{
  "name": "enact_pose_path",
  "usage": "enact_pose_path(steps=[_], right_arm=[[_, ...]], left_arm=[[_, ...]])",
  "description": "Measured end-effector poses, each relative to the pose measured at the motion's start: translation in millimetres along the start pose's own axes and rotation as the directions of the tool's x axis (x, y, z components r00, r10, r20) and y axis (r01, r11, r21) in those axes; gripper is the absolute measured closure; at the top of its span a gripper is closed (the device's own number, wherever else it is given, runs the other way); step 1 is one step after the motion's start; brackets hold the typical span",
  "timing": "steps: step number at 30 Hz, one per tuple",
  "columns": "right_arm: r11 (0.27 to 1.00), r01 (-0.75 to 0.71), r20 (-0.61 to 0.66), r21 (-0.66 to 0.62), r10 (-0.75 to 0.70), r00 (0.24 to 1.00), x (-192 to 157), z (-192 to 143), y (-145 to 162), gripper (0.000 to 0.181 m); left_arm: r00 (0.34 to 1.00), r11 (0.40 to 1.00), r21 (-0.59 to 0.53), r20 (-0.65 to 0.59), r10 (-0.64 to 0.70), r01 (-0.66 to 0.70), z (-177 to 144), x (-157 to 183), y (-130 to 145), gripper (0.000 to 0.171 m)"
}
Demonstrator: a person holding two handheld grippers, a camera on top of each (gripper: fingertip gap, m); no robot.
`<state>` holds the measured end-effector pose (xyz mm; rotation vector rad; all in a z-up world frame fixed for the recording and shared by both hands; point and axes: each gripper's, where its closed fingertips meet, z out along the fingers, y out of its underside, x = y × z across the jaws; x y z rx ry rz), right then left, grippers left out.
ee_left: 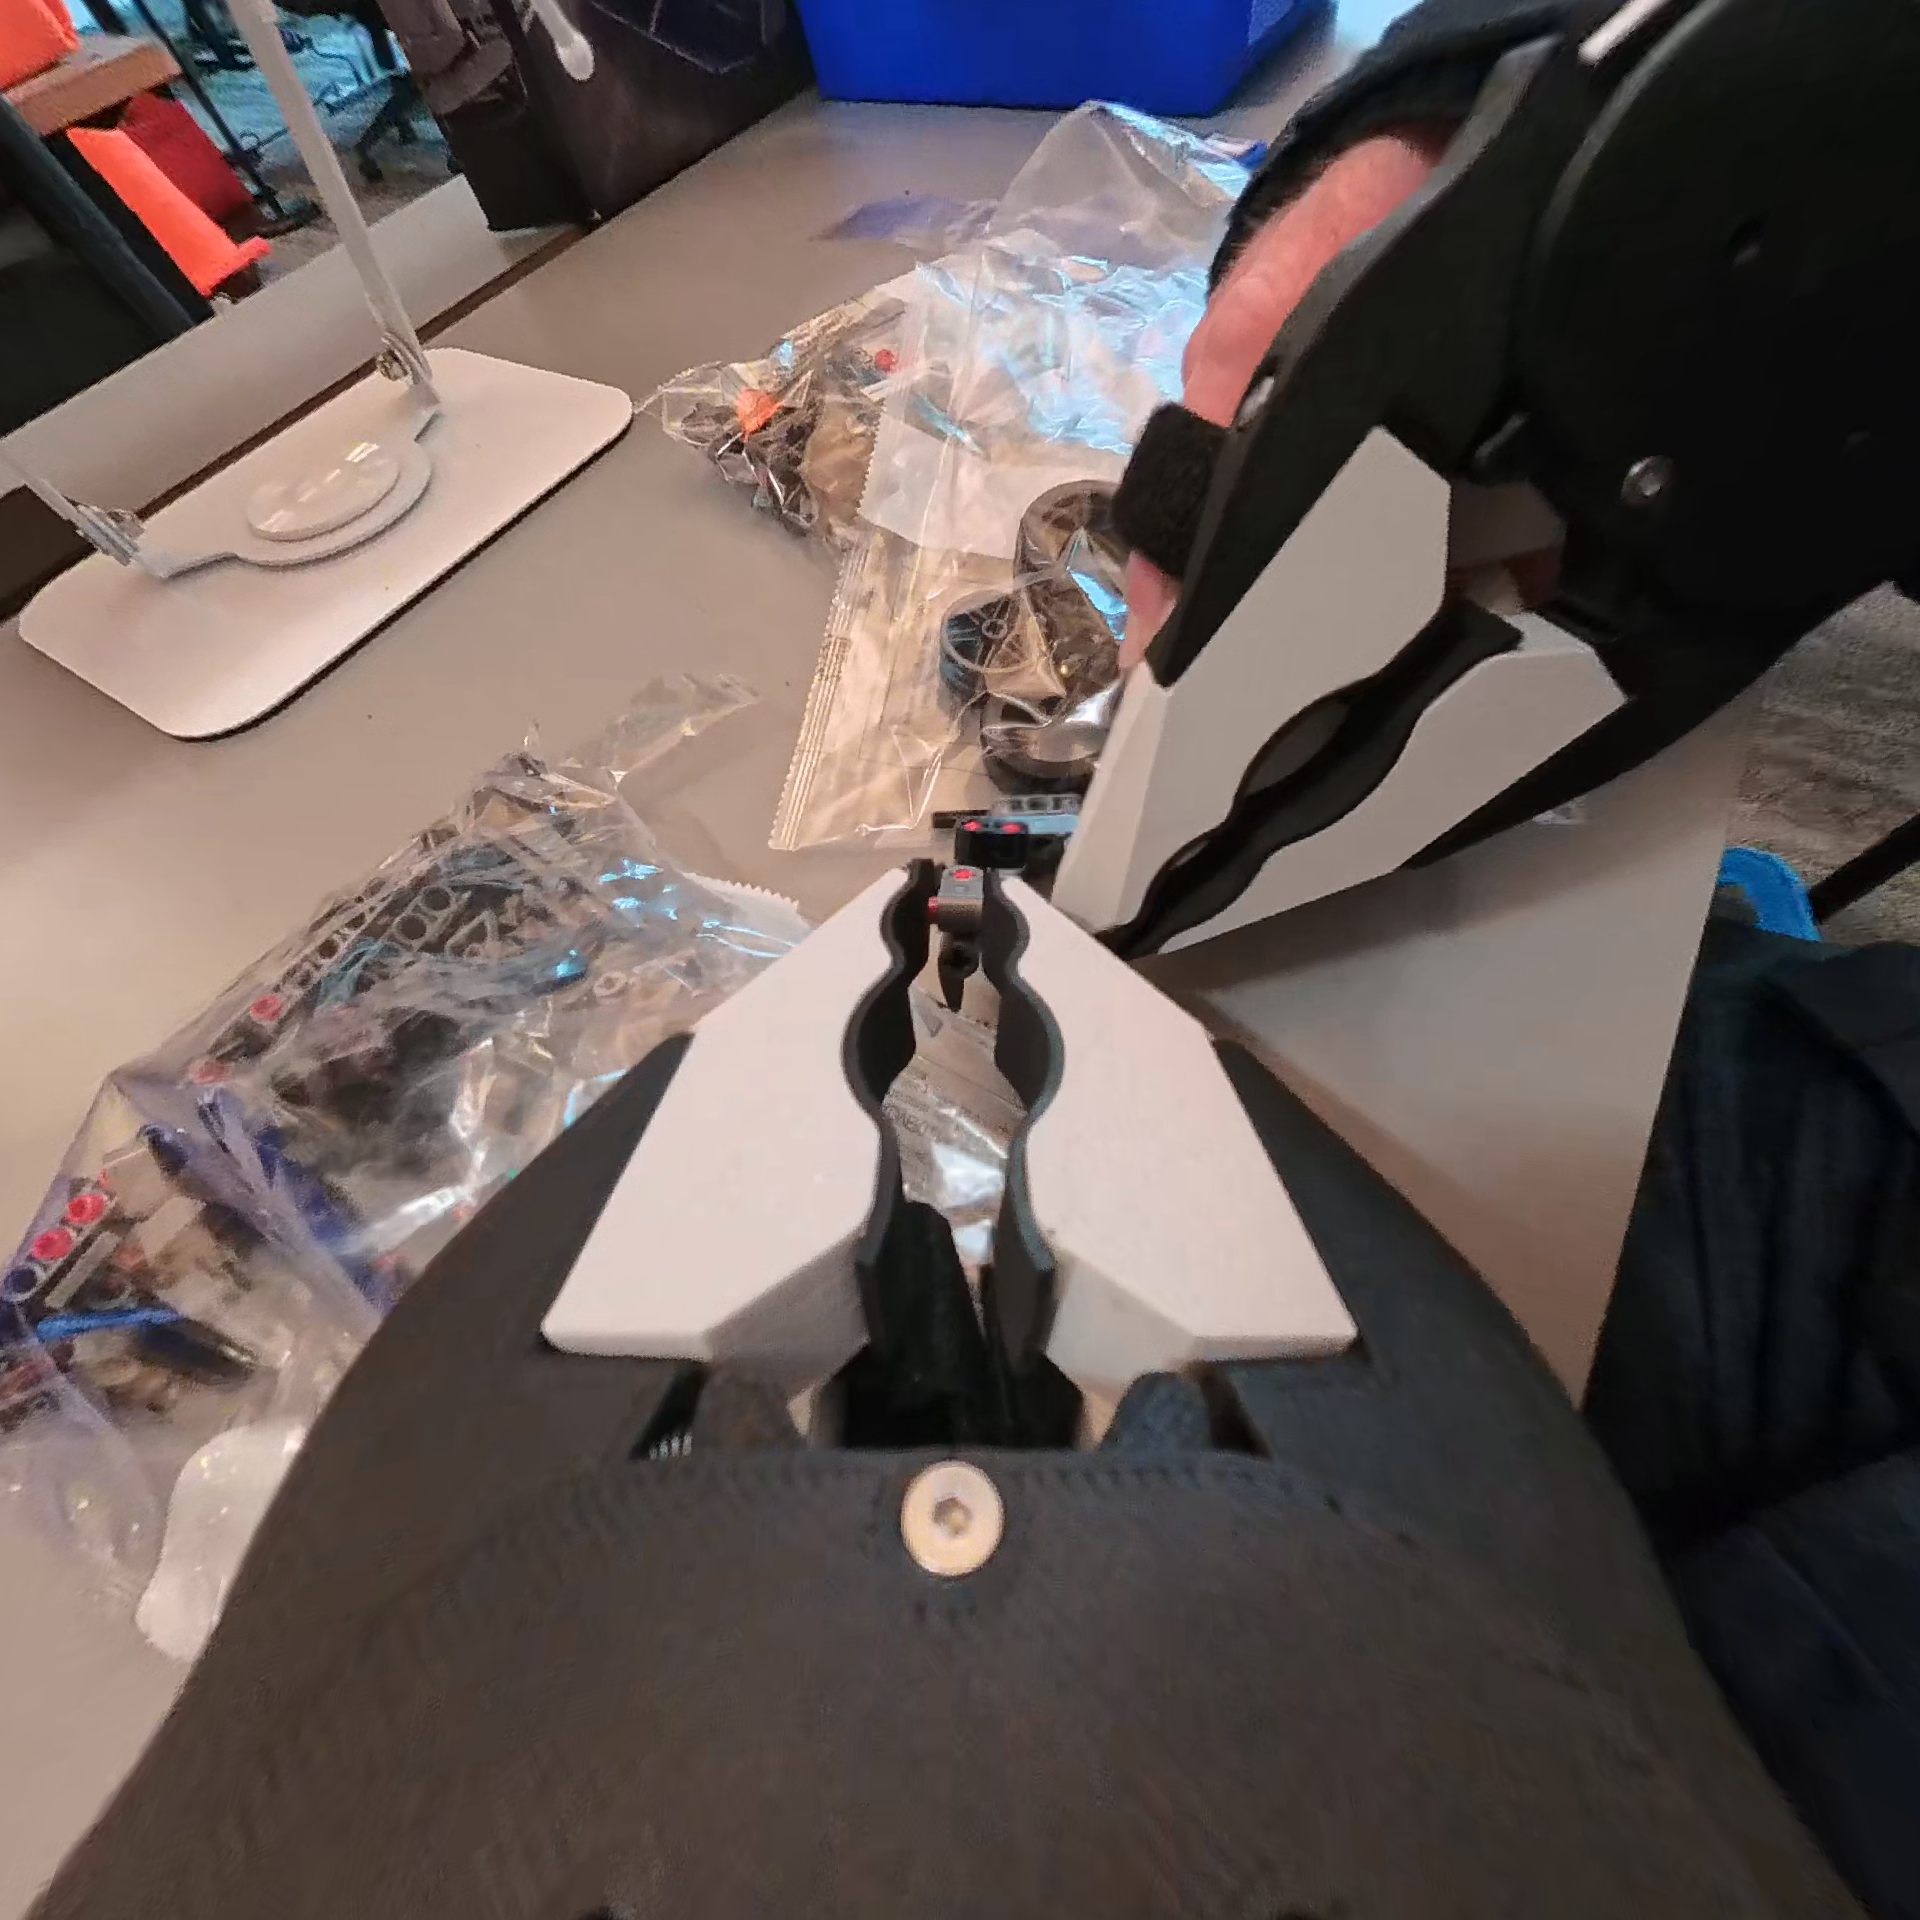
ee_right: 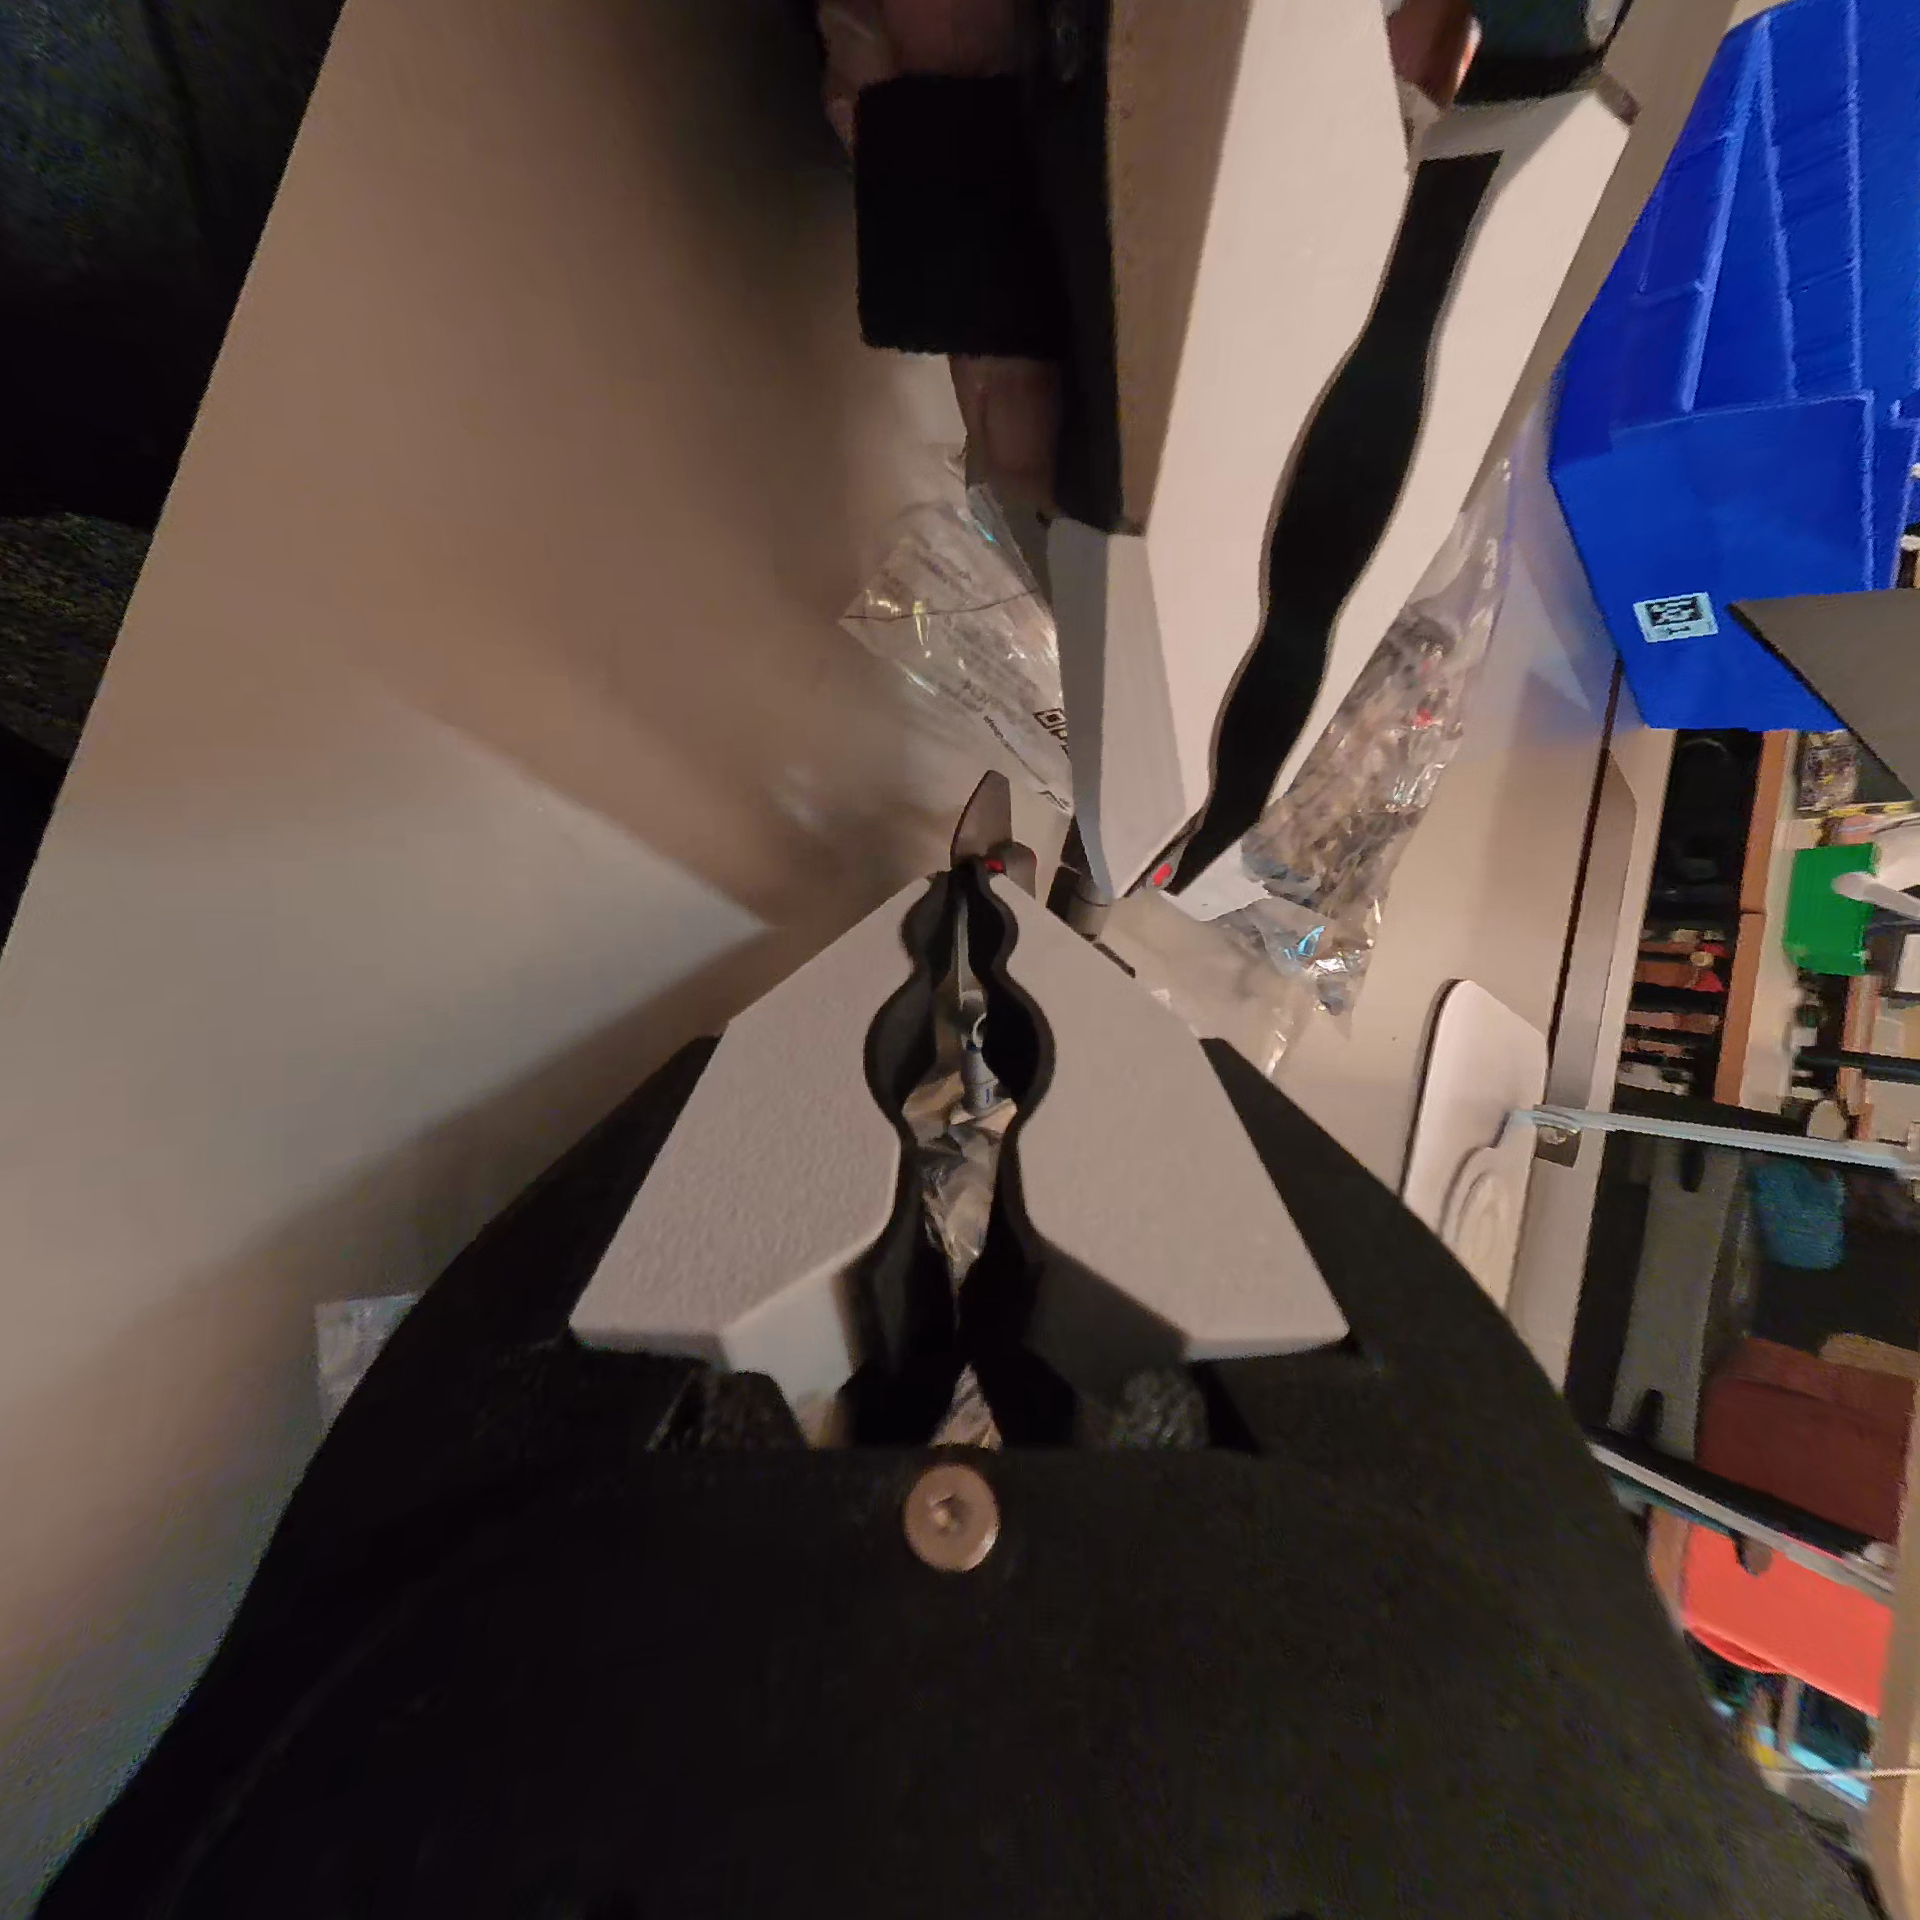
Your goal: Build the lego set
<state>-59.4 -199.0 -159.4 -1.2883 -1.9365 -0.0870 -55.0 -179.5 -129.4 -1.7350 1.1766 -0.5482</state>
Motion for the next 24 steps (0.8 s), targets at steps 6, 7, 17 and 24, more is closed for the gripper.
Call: enact_pose_path(steps=[6, 7, 17, 24], right_arm=[[0.999, -0.033, 0.051, -0.009, 0.033, 0.998, -1, 2, 1, 0.18], [0.999, -0.034, 0.05, -0.011, 0.035, 0.998, 0, 3, 1, 0.18], [0.996, -0.073, 0.109, -0.044, 0.078, 0.991, 2, 9, 5, 0.179], [0.992, -0.117, 0.073, 0.043, 0.113, 0.991, 8, 4, -3, 0.181]], left_arm=[[0.999, 1.0, 0.003, 0.027, 0.03, -0.03, 2, 1, -5, 0.164], [1.0, 1.0, 0.016, 0.027, 0.014, -0.015, 1, 0, -6, 0.164], [0.992, 0.996, -0.033, 0.098, 0.081, -0.078, 7, -1, -6, 0.164], [0.998, 0.998, -0.02, 0.02, -0.059, 0.059, -2, -6, 6, 0.163]])
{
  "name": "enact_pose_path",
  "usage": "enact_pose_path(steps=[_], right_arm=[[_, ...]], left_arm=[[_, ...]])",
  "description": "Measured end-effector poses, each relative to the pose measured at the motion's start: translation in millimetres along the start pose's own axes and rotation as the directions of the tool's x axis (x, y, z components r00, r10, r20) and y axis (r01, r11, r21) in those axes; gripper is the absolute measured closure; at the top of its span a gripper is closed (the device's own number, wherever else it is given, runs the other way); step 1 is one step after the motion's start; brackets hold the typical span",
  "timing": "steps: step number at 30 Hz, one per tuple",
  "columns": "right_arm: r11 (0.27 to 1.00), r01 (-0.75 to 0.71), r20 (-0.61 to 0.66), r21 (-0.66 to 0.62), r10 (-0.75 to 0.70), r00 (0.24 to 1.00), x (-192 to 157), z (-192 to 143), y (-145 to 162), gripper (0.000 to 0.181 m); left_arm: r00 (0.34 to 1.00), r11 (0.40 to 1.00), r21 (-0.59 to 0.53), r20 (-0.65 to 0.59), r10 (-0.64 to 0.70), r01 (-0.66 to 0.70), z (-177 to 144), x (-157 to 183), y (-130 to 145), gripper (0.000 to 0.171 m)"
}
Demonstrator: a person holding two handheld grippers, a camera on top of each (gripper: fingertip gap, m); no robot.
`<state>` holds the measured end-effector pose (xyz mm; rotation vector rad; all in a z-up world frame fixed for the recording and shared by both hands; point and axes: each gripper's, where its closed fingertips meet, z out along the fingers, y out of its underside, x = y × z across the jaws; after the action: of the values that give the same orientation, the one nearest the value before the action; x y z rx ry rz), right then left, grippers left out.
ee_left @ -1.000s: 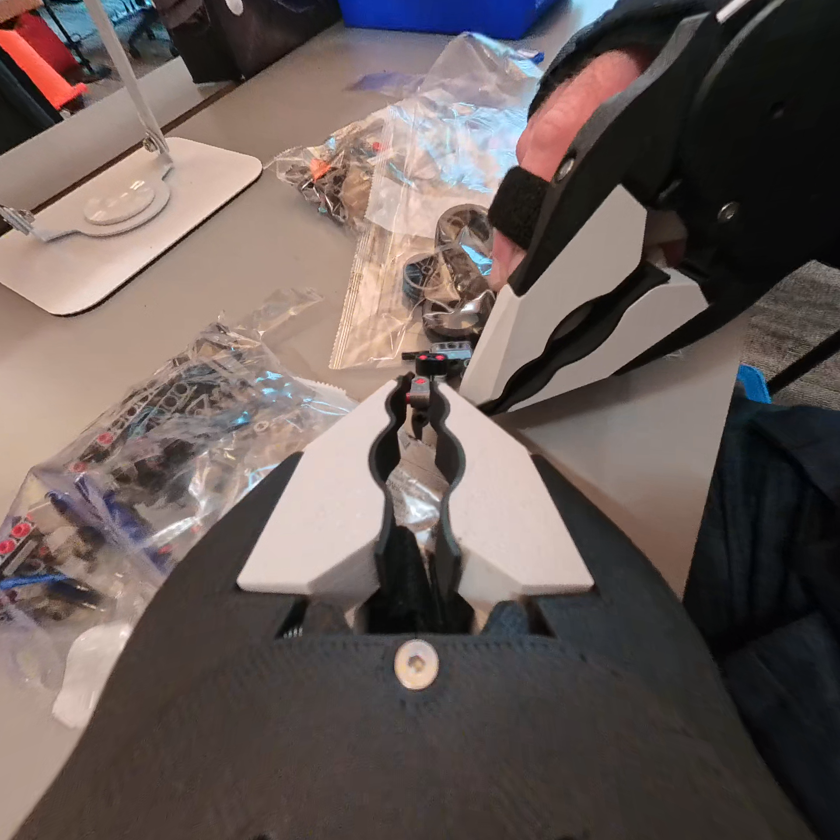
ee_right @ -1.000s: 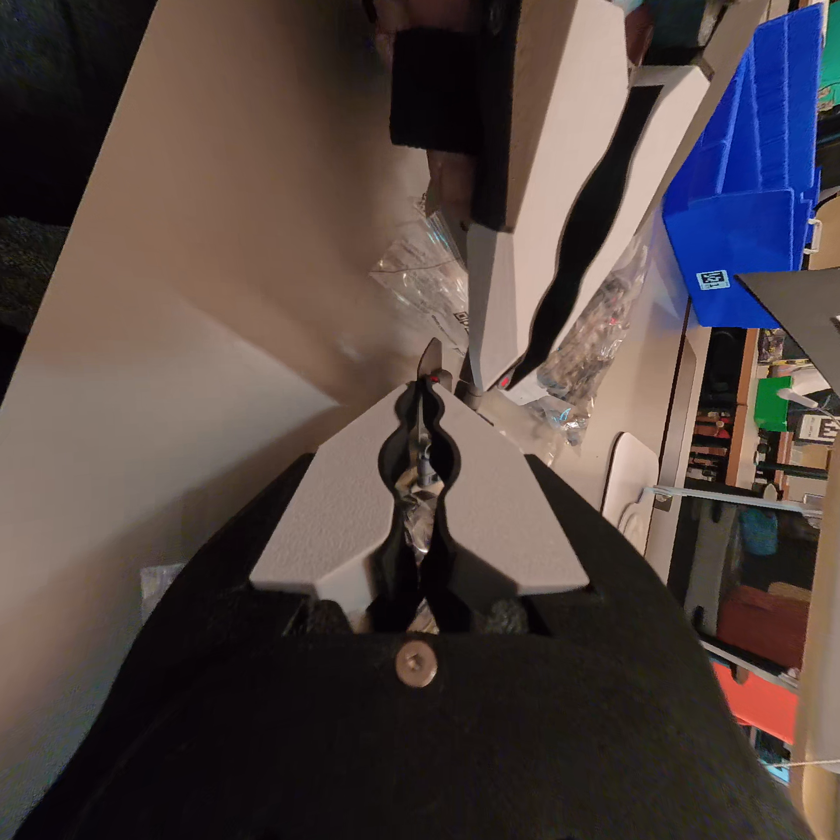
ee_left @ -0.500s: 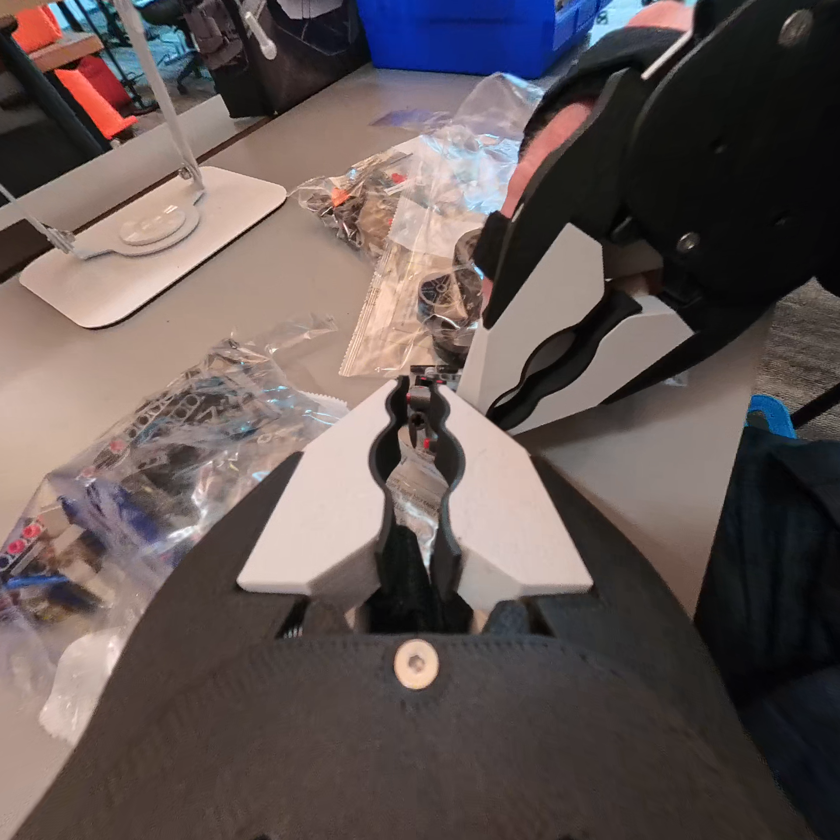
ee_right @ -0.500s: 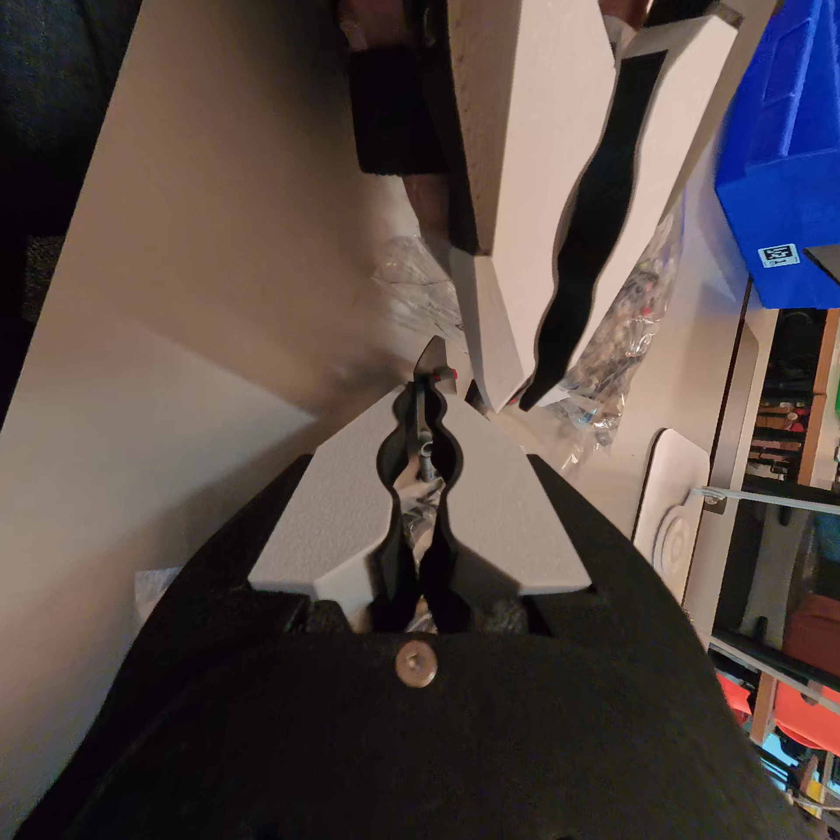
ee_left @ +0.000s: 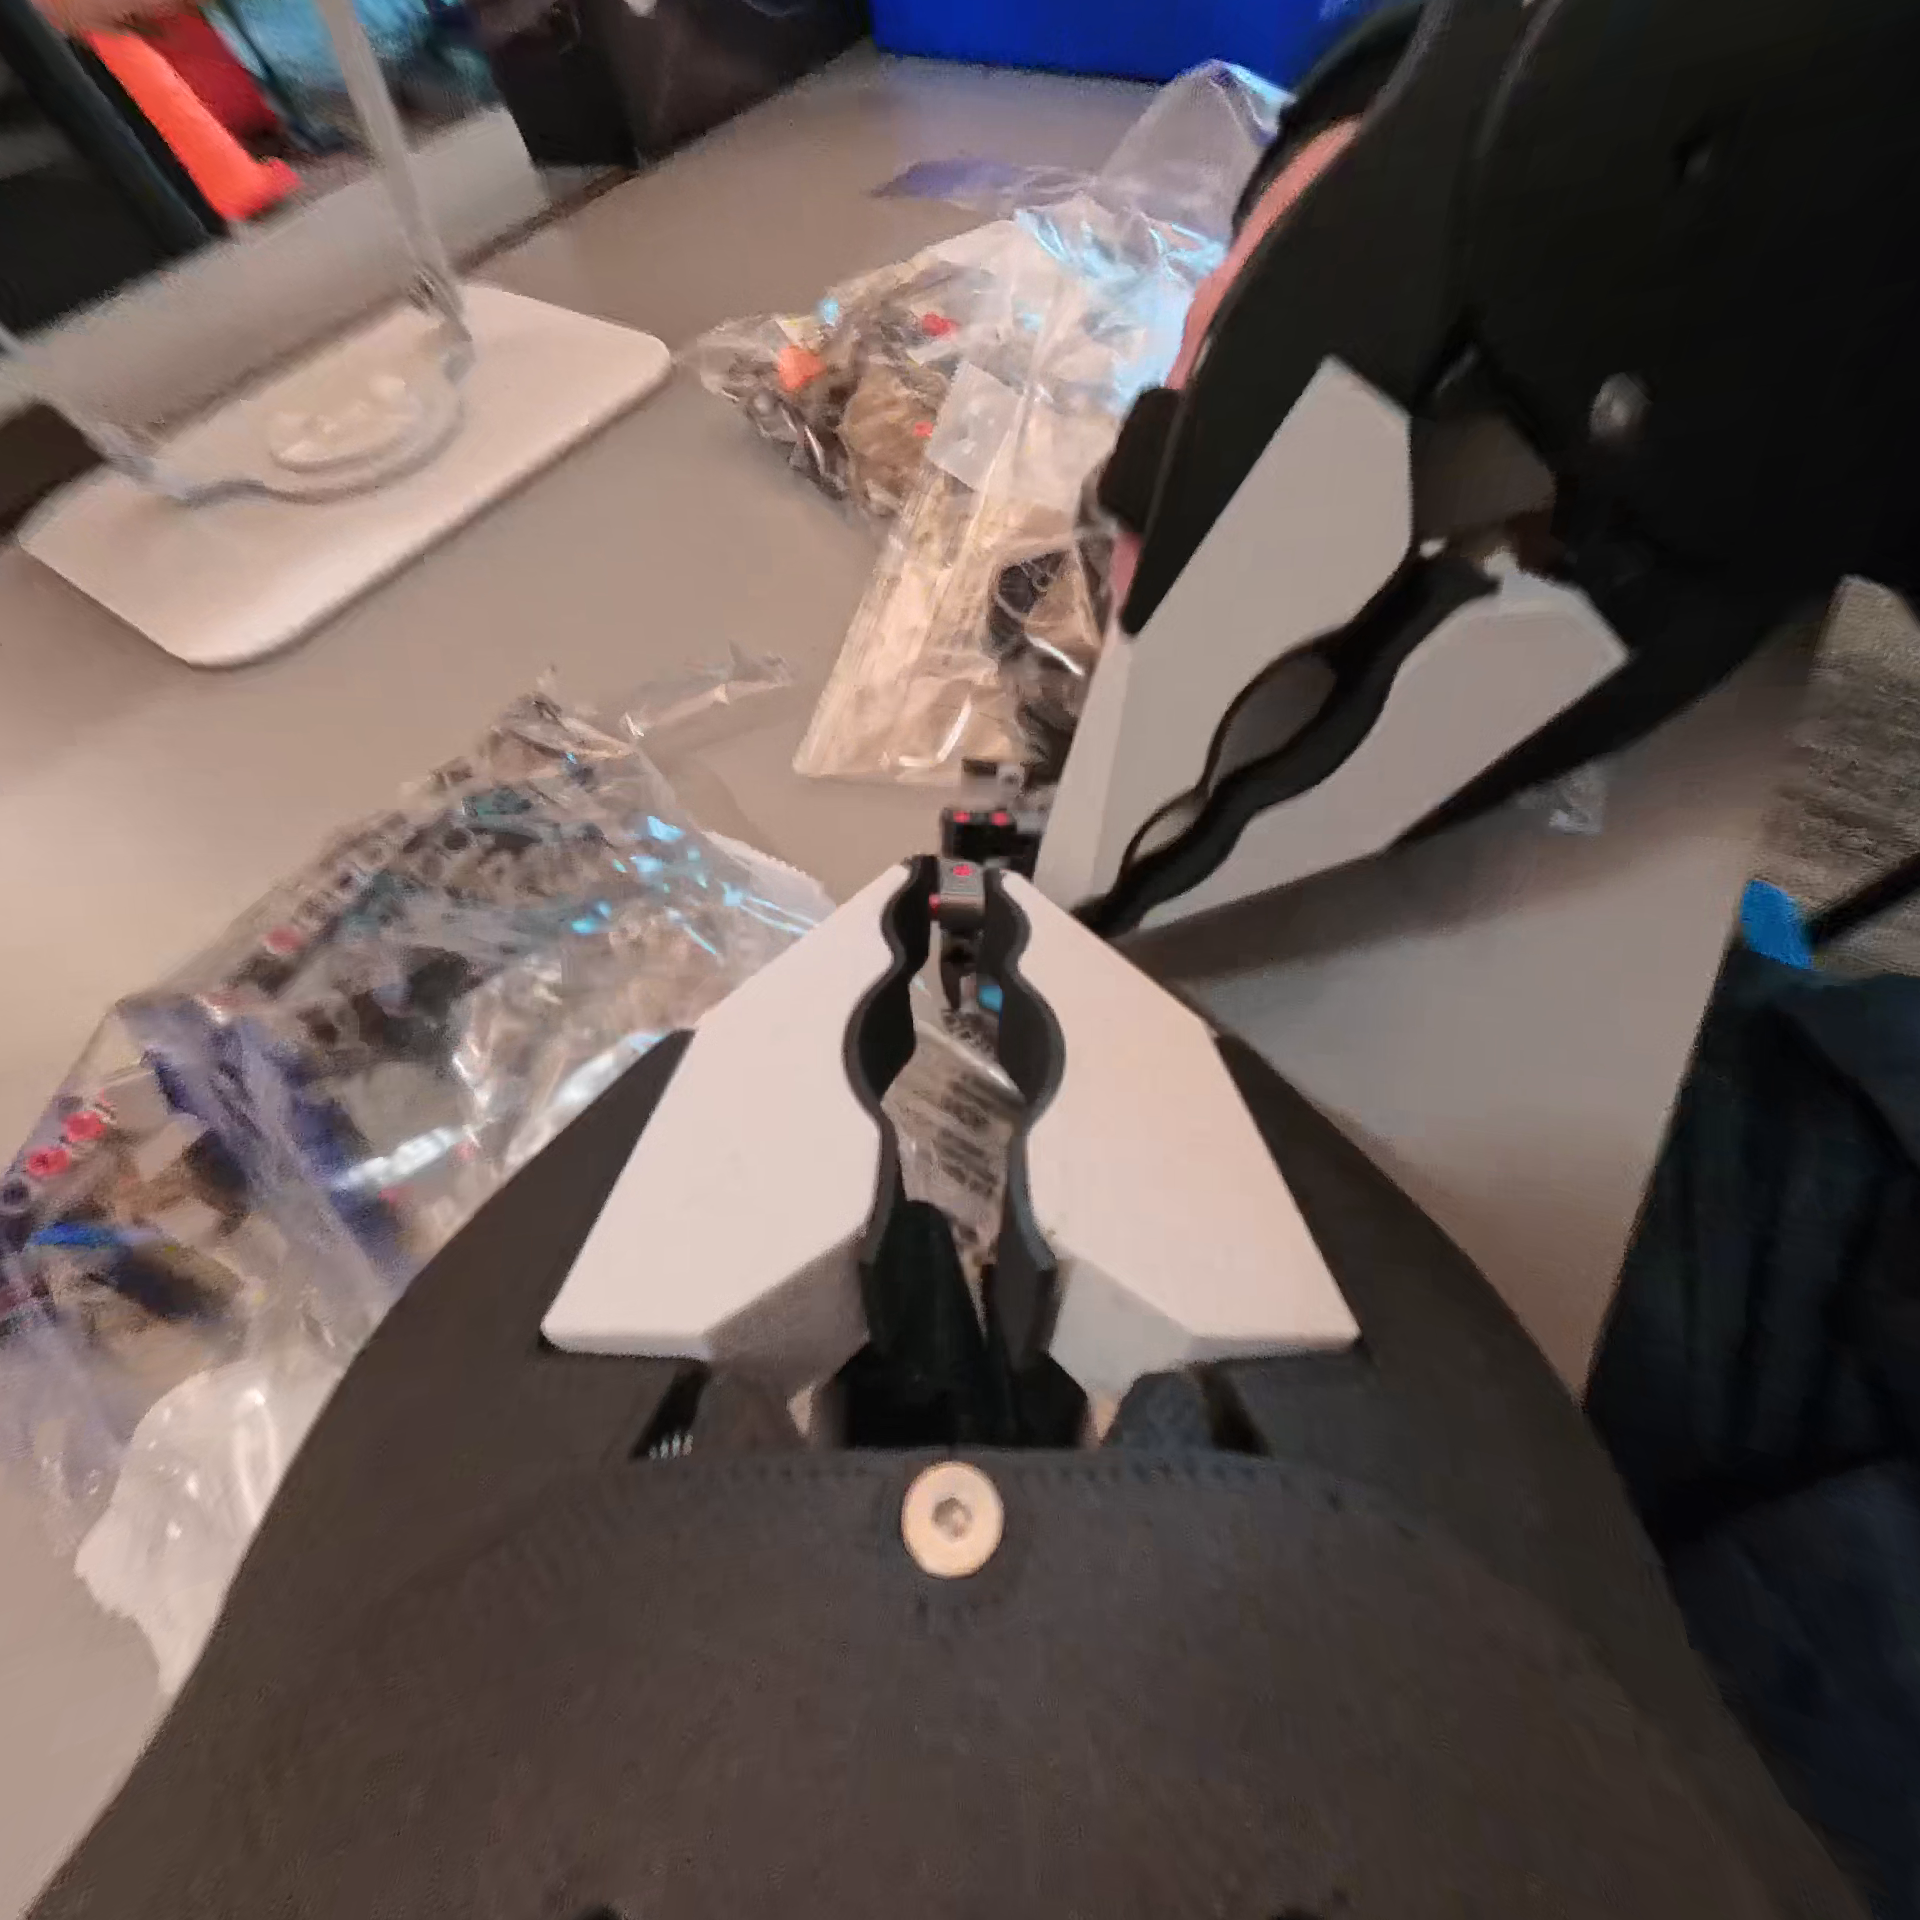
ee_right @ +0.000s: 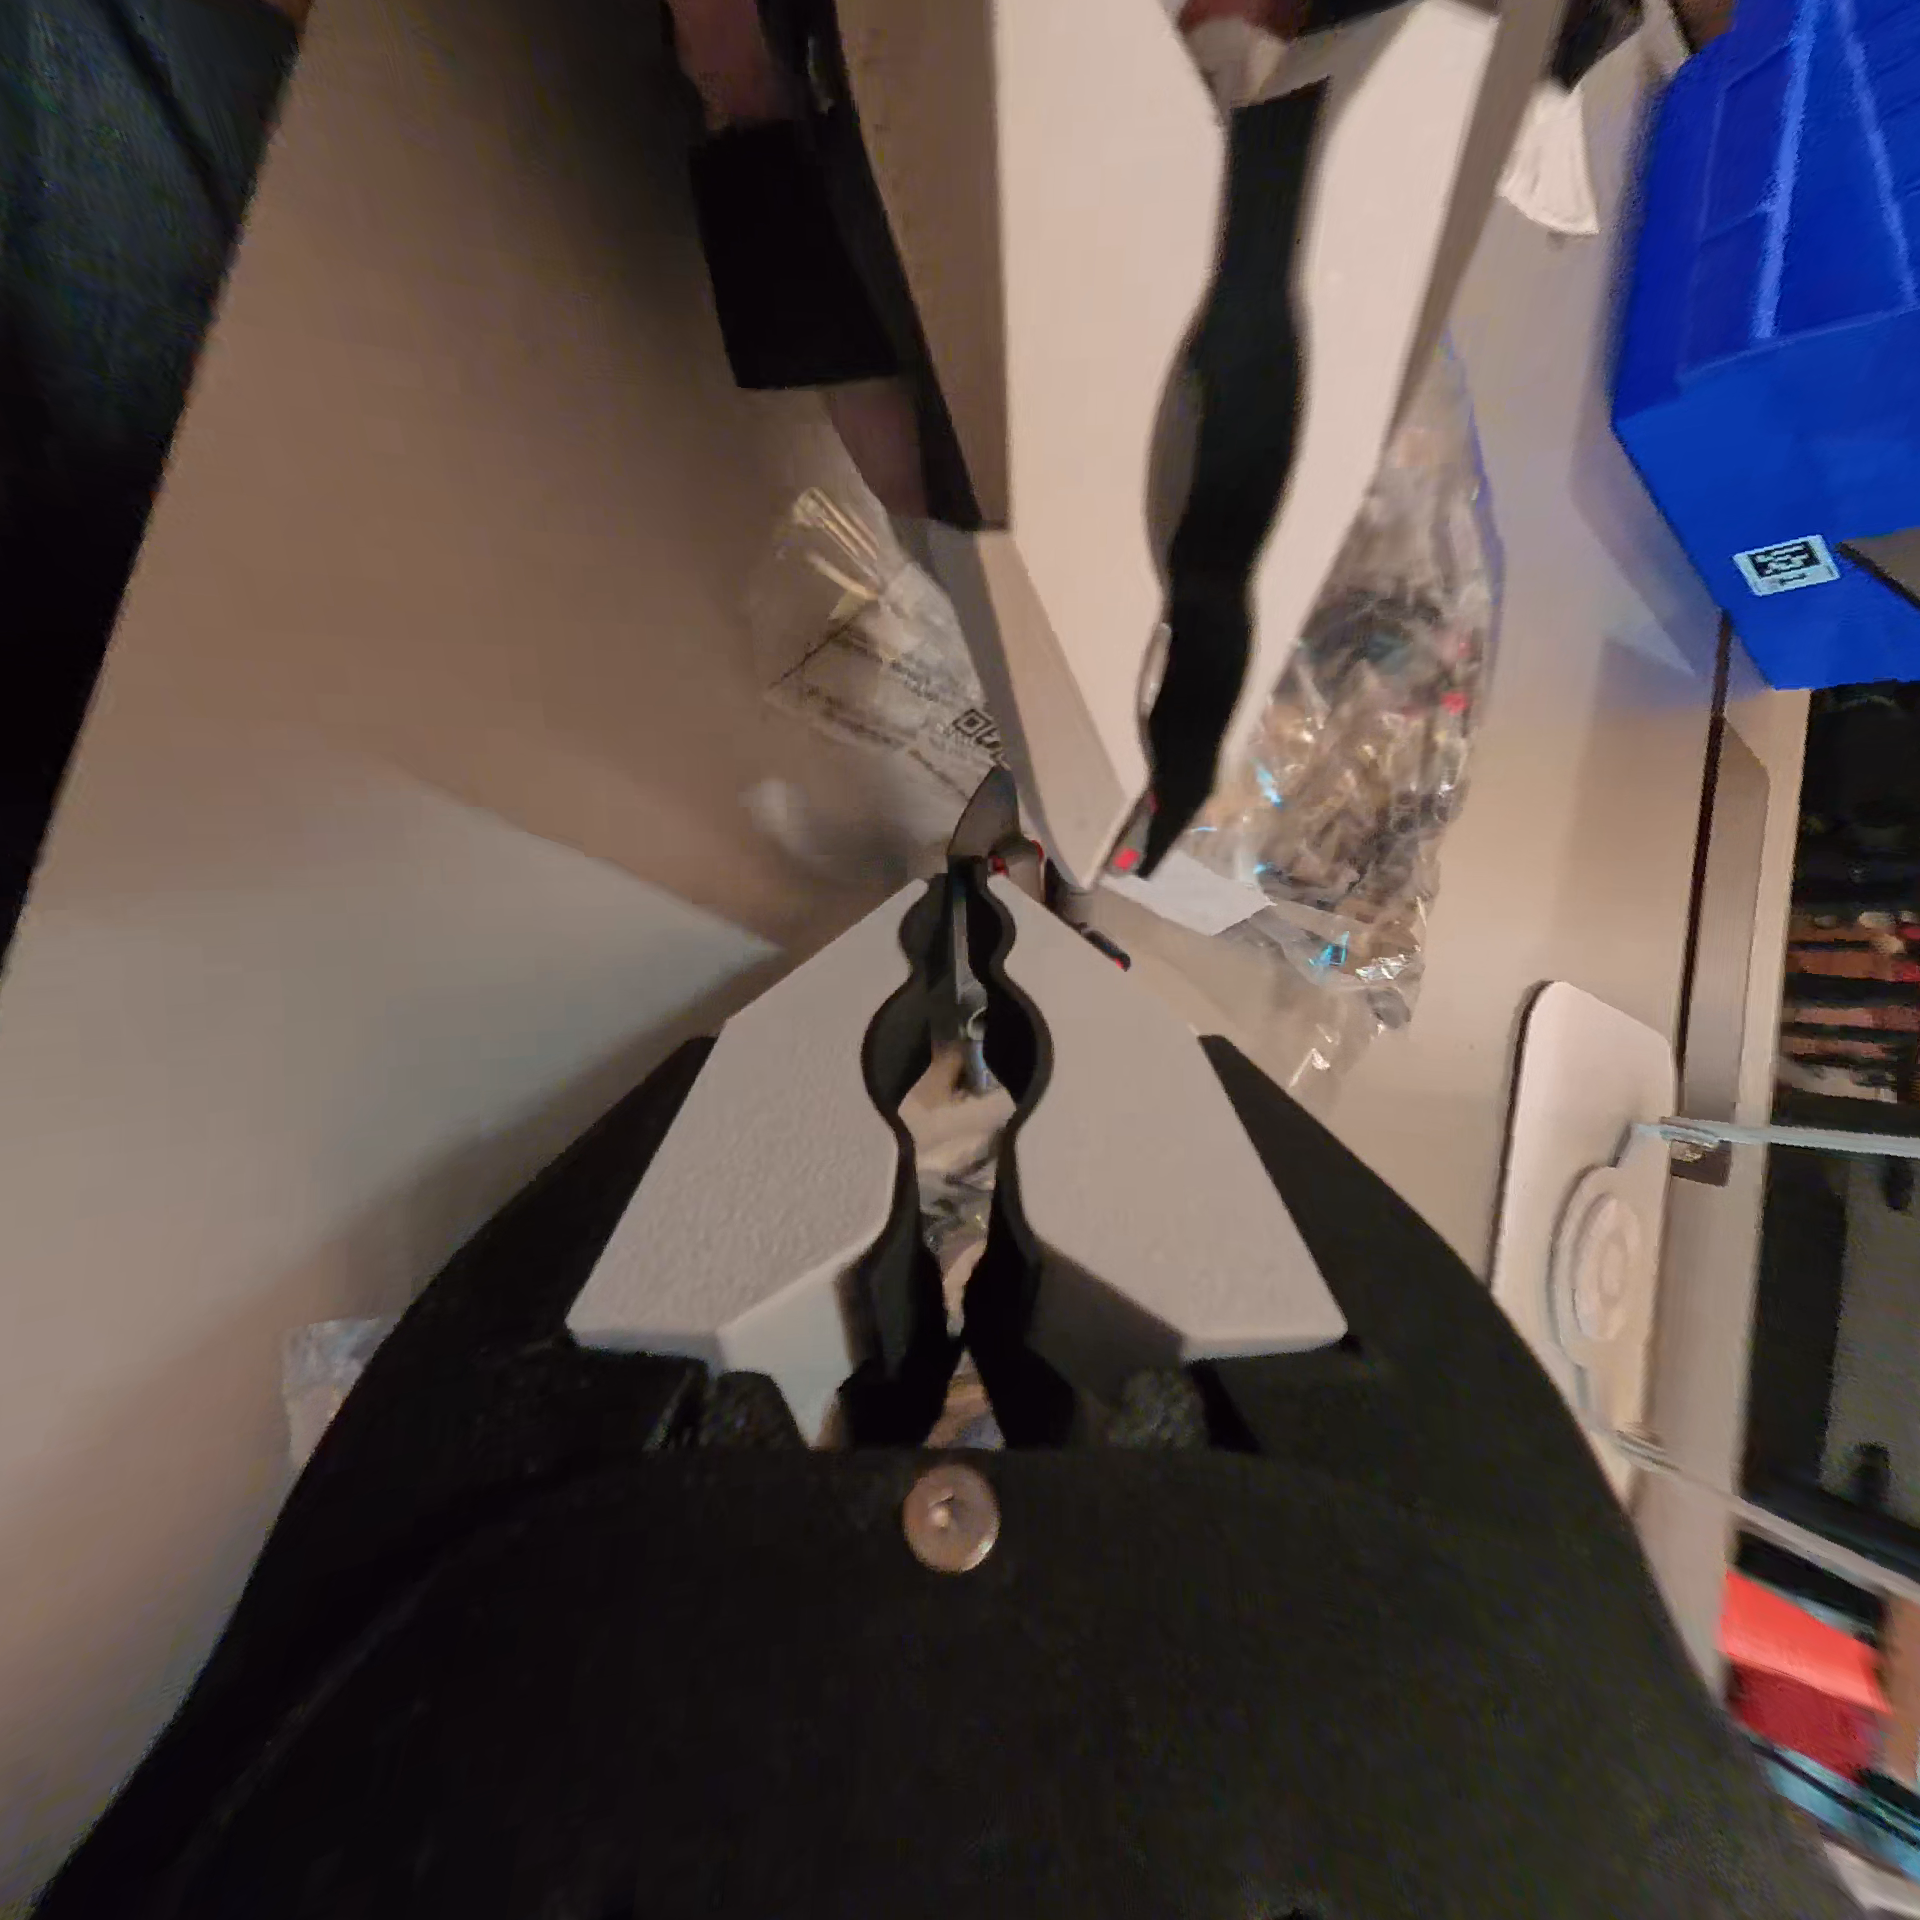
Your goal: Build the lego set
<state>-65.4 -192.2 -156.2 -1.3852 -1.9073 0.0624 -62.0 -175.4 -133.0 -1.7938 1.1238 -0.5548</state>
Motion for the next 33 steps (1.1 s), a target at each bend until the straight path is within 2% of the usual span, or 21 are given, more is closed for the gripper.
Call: enact_pose_path(steps=[2, 4, 8, 12, 16, 21, 26, 28, 33], right_arm=[[0.993, -0.075, 0.011, 0.088, 0.074, 0.997, 4, -8, -5, 0.181], [0.986, -0.113, 0.008, 0.119, 0.113, 0.994, 12, -16, -6, 0.179], [0.954, -0.238, 0.047, 0.181, 0.233, 0.971, 22, -20, -8, 0.171], [0.961, -0.256, 0.093, 0.102, 0.247, 0.965, 15, -4, -2, 0.166], [0.963, -0.268, 0.166, 0.01, 0.262, 0.951, 6, 10, 4, 0.17], [0.967, -0.252, 0.187, -0.021, 0.252, 0.95, 6, 12, 5, 0.17], [0.972, -0.228, 0.167, -0.056, 0.234, 0.958, 8, 13, 8, 0.17], [0.97, -0.239, 0.168, -0.05, 0.244, 0.955, 9, 13, 9, 0.17], [0.967, -0.243, 0.178, -0.072, 0.252, 0.951, 10, 15, 8, 0.17]], left_arm=[[1.0, 1.0, -0.026, 0.011, 0.016, -0.015, -6, -7, 7, 0.162], [0.997, 0.995, -0.063, 0.006, 0.075, -0.075, -7, -2, 11, 0.163], [0.994, 0.987, -0.121, -0.023, 0.104, -0.106, -4, 4, 24, 0.163], [0.99, 0.985, -0.102, -0.046, 0.134, -0.138, -4, 8, 23, 0.163], [0.985, 0.973, -0.159, -0.048, 0.164, -0.17, -1, 8, 33, 0.162], [0.98, 0.964, -0.18, -0.04, 0.194, -0.198, 1, 8, 35, 0.162], [0.973, 0.96, -0.167, 0.02, 0.232, -0.226, 1, 4, 31, 0.163], [0.977, 0.97, -0.132, 0.029, 0.211, -0.205, -1, 5, 25, 0.163], [0.976, 0.965, -0.163, 0.037, 0.214, -0.205, -1, 4, 29, 0.163]])
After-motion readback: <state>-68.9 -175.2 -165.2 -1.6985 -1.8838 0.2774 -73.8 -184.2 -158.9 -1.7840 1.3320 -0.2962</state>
